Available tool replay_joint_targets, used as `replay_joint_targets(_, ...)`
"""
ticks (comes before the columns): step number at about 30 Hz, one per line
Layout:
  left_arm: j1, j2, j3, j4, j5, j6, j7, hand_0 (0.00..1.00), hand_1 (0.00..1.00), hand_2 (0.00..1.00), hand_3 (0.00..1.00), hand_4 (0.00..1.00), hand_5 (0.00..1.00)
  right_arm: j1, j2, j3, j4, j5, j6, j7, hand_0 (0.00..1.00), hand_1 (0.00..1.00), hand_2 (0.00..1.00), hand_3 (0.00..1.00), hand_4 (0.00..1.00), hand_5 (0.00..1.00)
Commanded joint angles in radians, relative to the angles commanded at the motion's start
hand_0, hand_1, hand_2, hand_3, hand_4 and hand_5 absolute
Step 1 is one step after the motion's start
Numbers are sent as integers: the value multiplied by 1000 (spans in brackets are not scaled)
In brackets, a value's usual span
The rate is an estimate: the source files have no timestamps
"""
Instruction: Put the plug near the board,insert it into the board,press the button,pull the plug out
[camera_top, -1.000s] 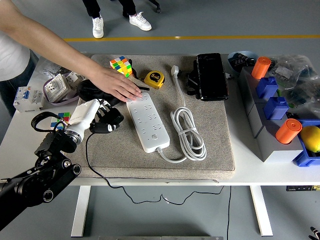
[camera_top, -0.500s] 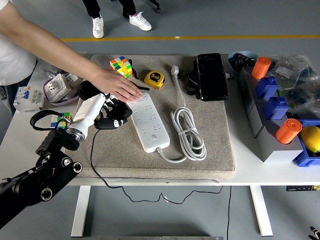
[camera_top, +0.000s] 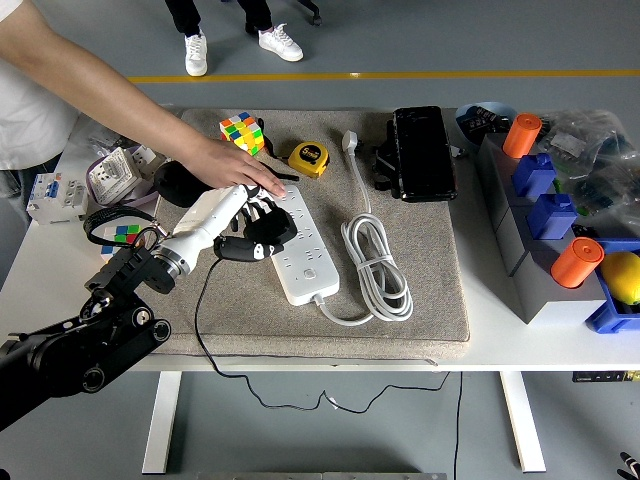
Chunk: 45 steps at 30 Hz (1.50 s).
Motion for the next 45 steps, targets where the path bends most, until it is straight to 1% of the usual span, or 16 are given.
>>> replay_joint_targets(5, -8, -8, 4, 26, 5, 1, 4, 232, 339, 404, 532, 801, 49, -2, 1, -2, -1, 2, 0, 0, 612, 670, 672, 544, 819, 502)
replay_joint_targets(10, -18, -15, 11, 53, 5, -8, 18, 233, 337, 405, 533, 806, 54, -1, 1, -4, 0, 1, 0, 0, 612, 670, 672, 544, 819, 501)
replay_joint_targets(15, -18, -12, 13, 54, 8, -18, 26, 232, 340, 406, 533, 807, 56, 0, 1, -2, 0, 1, 0, 0, 612, 670, 671, 544, 820, 502)
replay_joint_targets(35, -13, -2, 18, 63, 12, -29, 35, 233, 339, 408, 533, 807, 60, -1, 0, -2, 0, 0, 2, 0, 612, 670, 671, 545, 822, 503)
replay_joint_targets(36, -13, -2, 18, 62, 13, -28, 34, 247, 356, 449, 542, 815, 67, -1, 0, -1, 0, 0, 1, 0, 611, 670, 672, 544, 822, 503)
replay_joint_targets(41, -13, -4, 13, 62, 9, -40, 43, 247, 356, 449, 542, 815, 67, 0, 1, -1, 1, 0, 1, 1, 611, 670, 672, 544, 822, 503)
replay_joint_targets(42, -13, -4, 12, 62, 9, -45, 46, 283, 468, 546, 572, 833, 67, 0, 1, -1, 1, 0, 1, 1, 612, 670, 672, 544, 823, 504)
replay_joint_targets(45, -12, -4, 9, 61, 10, -59, 57, 283, 468, 546, 572, 833, 67, -1, 1, -1, 0, 0, 2, 0, 612, 670, 672, 544, 823, 504)
